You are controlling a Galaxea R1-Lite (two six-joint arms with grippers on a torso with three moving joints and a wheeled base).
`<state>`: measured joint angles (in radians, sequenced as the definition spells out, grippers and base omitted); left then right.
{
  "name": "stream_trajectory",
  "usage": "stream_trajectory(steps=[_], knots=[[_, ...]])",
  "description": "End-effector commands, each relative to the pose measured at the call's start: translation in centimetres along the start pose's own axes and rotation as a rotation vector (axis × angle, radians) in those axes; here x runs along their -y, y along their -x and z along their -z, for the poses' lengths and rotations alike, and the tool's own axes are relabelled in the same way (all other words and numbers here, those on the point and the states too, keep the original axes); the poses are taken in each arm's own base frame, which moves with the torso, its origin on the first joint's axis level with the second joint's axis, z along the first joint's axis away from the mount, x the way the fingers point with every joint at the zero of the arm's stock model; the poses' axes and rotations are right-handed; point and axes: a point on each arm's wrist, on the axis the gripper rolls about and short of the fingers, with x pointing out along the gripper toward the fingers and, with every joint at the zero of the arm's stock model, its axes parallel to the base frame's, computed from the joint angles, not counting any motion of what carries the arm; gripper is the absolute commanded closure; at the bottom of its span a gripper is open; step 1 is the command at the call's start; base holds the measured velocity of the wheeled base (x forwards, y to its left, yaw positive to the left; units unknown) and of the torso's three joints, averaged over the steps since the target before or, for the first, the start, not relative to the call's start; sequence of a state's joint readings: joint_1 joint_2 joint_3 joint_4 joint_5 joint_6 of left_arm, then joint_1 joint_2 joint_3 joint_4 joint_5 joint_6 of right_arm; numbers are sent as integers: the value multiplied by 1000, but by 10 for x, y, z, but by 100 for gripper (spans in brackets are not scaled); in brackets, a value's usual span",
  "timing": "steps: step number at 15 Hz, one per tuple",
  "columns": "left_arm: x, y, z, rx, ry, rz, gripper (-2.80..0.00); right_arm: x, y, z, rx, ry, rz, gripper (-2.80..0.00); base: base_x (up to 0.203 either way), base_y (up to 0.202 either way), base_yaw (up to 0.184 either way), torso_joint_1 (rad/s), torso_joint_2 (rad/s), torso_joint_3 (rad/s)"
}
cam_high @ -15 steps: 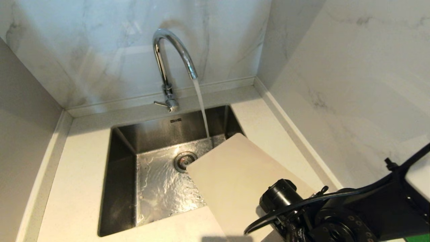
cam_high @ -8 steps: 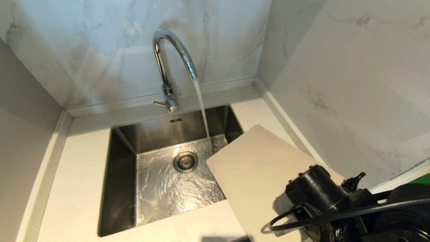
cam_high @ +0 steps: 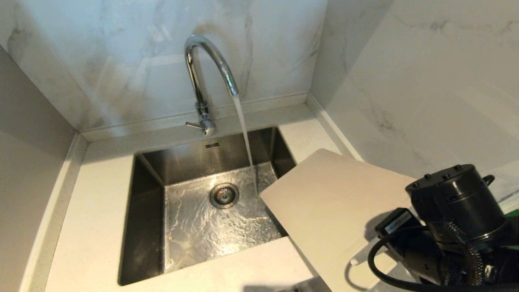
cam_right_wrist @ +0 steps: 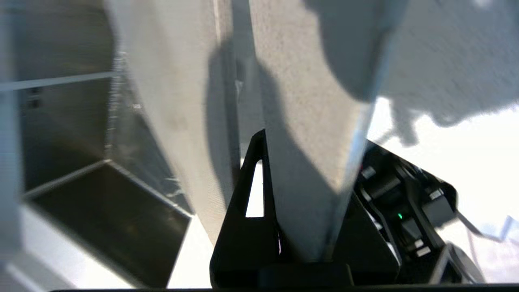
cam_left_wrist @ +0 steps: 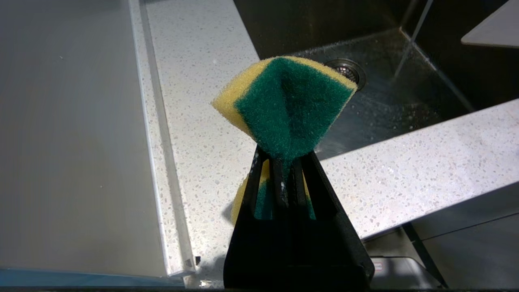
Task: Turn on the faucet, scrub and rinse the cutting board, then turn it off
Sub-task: Pick up the cutting board, then scrub the cutting board underwater
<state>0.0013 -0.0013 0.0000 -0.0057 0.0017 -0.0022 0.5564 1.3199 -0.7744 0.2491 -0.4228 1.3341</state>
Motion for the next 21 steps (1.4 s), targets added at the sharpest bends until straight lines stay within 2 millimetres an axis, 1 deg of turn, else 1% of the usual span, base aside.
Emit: stream_trajectory(steps=[1, 5, 10, 13, 18, 21], knots=[[0, 0, 0, -1, 1, 0, 0, -6, 13, -10, 25, -25, -60, 0, 0, 0, 0, 0, 0, 0], [0, 0, 0, -1, 1, -1, 0, -15, 27, -20, 21, -51, -137, 0, 0, 0, 0, 0, 0, 0], [0, 0, 0, -1, 1, -2, 0, -26, 35, -26, 34, -64, -184, 0, 0, 0, 0, 0, 0, 0], [0, 0, 0, -1, 1, -1, 0, -32, 45, -31, 45, -68, -228, 0, 0, 0, 0, 0, 0, 0], [0, 0, 0, -1, 1, -2, 0, -52, 70, -47, 10, -68, -297, 0, 0, 0, 0, 0, 0, 0], [0, 0, 0, -1, 1, 0, 0, -65, 77, -52, -18, -43, -322, 0, 0, 0, 0, 0, 0, 0]])
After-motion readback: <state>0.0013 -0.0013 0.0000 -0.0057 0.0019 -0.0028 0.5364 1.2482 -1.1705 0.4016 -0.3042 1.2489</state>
